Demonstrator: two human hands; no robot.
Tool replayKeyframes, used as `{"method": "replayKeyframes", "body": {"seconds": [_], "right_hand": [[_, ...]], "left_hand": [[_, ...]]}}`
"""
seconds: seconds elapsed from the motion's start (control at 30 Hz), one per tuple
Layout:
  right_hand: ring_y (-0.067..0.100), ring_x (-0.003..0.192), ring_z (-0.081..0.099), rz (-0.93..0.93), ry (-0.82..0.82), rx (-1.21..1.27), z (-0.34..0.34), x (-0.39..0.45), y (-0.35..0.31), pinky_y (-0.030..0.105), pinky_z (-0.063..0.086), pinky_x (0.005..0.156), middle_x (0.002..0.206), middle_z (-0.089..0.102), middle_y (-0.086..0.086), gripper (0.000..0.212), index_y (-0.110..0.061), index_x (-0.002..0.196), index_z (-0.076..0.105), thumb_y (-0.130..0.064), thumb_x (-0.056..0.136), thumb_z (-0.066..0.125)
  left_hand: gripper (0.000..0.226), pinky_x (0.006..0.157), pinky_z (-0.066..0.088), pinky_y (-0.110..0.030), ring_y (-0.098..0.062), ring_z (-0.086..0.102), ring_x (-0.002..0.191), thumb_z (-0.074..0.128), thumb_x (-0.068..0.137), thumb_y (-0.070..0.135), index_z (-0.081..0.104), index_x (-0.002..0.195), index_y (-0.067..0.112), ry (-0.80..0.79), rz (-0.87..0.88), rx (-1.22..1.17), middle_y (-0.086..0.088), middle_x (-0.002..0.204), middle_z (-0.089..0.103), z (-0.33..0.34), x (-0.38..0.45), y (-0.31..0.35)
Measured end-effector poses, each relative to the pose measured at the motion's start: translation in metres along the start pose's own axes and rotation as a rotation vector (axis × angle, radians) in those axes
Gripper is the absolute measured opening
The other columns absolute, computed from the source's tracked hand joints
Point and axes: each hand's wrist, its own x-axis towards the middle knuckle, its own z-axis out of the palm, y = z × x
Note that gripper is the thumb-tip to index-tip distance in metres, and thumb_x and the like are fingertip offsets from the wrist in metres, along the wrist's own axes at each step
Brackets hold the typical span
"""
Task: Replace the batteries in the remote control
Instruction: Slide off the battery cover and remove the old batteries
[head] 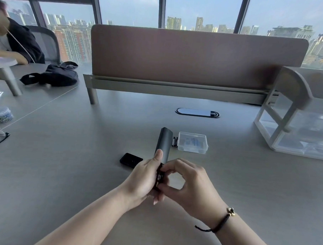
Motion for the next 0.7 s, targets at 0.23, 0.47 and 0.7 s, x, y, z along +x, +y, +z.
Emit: {"method": "replayKeyframes", "body": {"seconds": [0.23, 0.47, 0.7], "right_hand": [[0.016, 0.062, 0.062, -0.167, 0.001, -0.169, 0.002, 0.000, -0.003, 0.035, 0.052, 0.055, 0.078, 0.064, -0.006, 0.020, -0.022, 0.075, 0.057, -0.012, 0.076, 0.075], [0.023, 0.055, 0.051, -0.303, -0.031, -0.291, 0.007, -0.002, -0.009, 0.037, 0.046, 0.043, 0.073, 0.057, -0.001, 0.014, -0.014, 0.071, 0.054, -0.006, 0.077, 0.063], [0.023, 0.060, 0.056, -0.321, -0.023, -0.290, 0.015, -0.004, -0.008, 0.037, 0.047, 0.045, 0.083, 0.062, 0.002, 0.010, -0.013, 0.074, 0.061, -0.008, 0.081, 0.065]], "left_hand": [[0.066, 0.034, 0.037, -0.024, -0.024, 0.048, 0.034, 0.032, 0.100, 0.053, 0.052, 0.056, 0.007, -0.001, -0.007, 0.019, -0.011, 0.048, 0.051, 0.001, 0.000, 0.001], [0.070, 0.033, 0.032, -0.023, -0.024, 0.044, 0.031, 0.033, 0.101, 0.052, 0.052, 0.047, 0.012, 0.032, -0.018, 0.123, -0.015, 0.041, 0.050, 0.002, 0.002, 0.001], [0.047, 0.035, 0.025, -0.021, -0.019, 0.034, 0.034, 0.044, 0.100, 0.041, 0.049, 0.065, 0.011, 0.085, -0.055, 0.088, -0.008, 0.043, 0.041, 0.001, 0.002, 0.003]]}}
